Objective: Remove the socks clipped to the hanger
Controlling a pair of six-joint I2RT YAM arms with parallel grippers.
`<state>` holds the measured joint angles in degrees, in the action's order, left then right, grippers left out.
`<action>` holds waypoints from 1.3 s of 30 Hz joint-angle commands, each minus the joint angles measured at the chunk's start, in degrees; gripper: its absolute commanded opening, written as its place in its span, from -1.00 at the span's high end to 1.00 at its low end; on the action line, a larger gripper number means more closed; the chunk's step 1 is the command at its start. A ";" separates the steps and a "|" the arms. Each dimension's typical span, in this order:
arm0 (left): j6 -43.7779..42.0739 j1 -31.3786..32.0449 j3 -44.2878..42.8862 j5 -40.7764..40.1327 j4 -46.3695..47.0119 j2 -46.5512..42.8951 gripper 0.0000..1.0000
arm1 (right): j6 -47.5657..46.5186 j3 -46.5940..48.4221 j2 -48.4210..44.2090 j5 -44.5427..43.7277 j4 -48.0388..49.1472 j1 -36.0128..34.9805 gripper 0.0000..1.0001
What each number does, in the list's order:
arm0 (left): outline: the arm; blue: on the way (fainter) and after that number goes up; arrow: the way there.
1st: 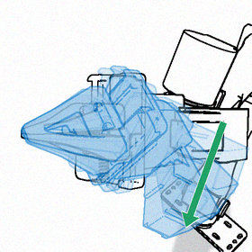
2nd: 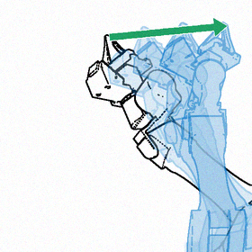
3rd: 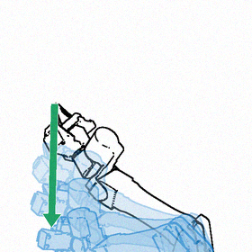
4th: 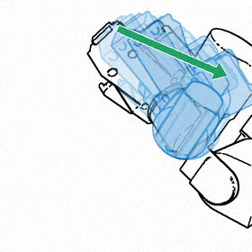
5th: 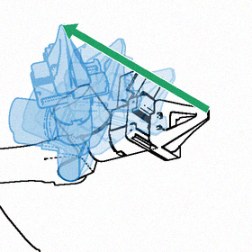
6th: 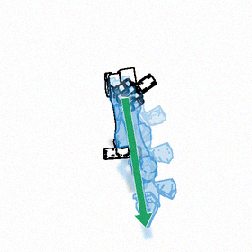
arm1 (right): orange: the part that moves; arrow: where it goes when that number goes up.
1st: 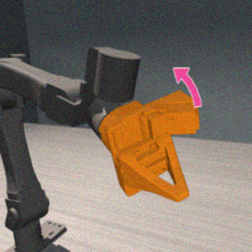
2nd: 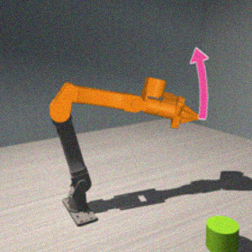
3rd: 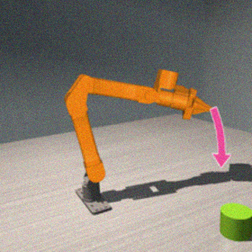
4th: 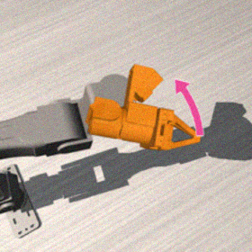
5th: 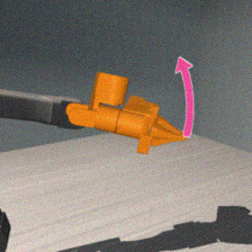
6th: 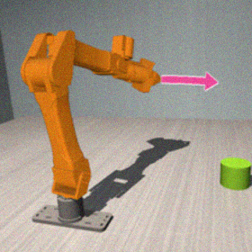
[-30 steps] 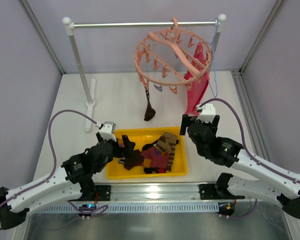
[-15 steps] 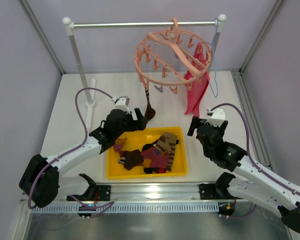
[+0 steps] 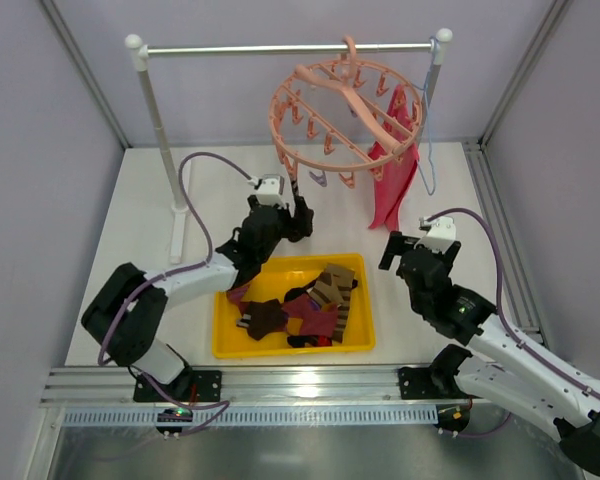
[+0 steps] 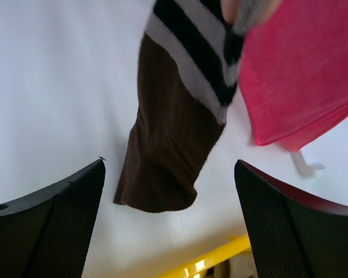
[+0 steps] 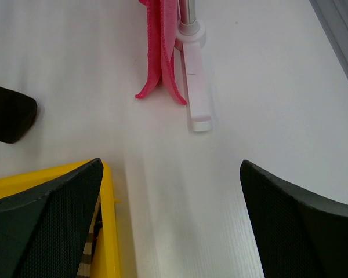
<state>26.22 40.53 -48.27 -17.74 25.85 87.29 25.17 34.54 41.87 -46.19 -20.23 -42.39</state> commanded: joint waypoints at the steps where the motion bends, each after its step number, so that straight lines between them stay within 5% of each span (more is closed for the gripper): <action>1: -7.05 2.88 -2.35 -7.48 9.82 4.37 -0.79 | -1.44 -0.44 -0.56 0.23 4.23 0.64 -0.99; 5: -7.68 3.59 -3.14 -10.82 14.22 8.68 -0.63 | -2.49 -1.15 -0.56 0.32 4.93 1.34 -0.99; 8: -8.11 4.20 -3.14 -11.79 17.04 10.44 0.02 | -3.11 -1.50 -0.65 0.32 5.11 2.13 -0.99; 9: -8.37 4.81 -3.14 -12.93 17.48 10.62 0.47 | -3.19 -1.59 -0.65 0.23 5.20 2.31 -0.99; 12: -11.44 6.65 -2.97 -14.95 18.89 10.63 0.99 | -3.55 -1.85 -0.73 0.49 5.37 2.75 -0.99; 25: -17.87 17.73 6.16 -25.33 16.27 -4.66 0.99 | -3.72 2.36 5.23 3.91 6.43 3.19 -1.00; 39: -13.48 22.66 12.05 -17.52 -0.09 -25.75 0.99 | -9.25 27.12 21.84 -1.18 7.40 -9.89 -0.99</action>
<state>10.74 62.92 -37.63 -38.04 29.21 64.20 18.39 54.83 61.39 -44.36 -14.70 -50.65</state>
